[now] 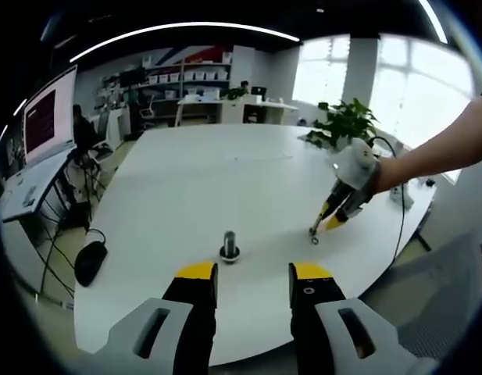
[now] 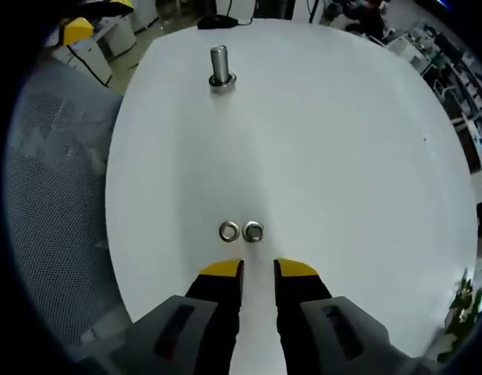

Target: Place the washer onto the threaded stud by aligning its center hole with the stud, sliding it down to the base, and recovering from edge contact or off-axis alignment until the washer reaches the visible bottom stop.

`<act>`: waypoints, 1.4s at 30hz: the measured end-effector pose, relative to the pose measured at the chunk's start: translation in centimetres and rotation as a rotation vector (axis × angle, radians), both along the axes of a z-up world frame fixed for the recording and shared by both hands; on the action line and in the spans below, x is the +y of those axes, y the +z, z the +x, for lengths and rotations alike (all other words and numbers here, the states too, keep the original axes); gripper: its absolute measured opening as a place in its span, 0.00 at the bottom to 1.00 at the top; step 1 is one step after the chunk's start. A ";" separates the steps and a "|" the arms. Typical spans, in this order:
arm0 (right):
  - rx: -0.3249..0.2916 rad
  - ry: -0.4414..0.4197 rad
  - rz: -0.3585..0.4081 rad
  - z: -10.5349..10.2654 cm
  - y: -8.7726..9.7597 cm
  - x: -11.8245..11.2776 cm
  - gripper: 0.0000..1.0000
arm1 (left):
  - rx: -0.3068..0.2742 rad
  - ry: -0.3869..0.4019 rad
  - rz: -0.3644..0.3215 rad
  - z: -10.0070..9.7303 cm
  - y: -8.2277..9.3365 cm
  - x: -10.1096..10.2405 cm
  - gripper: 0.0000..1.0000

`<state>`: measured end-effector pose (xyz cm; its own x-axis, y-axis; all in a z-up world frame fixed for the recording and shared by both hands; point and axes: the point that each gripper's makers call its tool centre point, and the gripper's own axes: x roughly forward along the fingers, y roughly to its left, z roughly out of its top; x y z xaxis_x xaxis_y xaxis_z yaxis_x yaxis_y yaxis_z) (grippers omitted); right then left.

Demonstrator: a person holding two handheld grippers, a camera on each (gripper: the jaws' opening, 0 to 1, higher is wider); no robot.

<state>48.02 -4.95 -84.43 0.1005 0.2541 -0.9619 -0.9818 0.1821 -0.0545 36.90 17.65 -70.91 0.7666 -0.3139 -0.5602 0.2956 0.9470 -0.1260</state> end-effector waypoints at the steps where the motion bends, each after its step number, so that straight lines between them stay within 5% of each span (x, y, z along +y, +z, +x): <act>1: 0.001 -0.003 0.000 -0.2 0.0 -0.2 0.18 | 0.001 0.001 -0.002 0.0 0.0 0.0 0.34; 14: 0.026 -0.031 0.005 -1.3 -0.8 -1.2 0.18 | 0.008 0.000 -0.001 -0.1 -0.2 0.0 0.34; 34: 0.040 0.046 0.055 -3.5 -2.1 2.6 0.18 | 0.002 0.014 0.002 0.0 0.0 0.3 0.34; 42: 0.008 -0.030 0.068 -2.2 -2.3 3.2 0.19 | 0.002 0.018 0.001 0.1 0.0 0.4 0.34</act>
<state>45.80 -1.79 -86.77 0.1020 0.3159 -0.9433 -0.9761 0.2147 -0.0337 36.96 18.04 -70.95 0.7710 -0.2997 -0.5619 0.2782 0.9522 -0.1261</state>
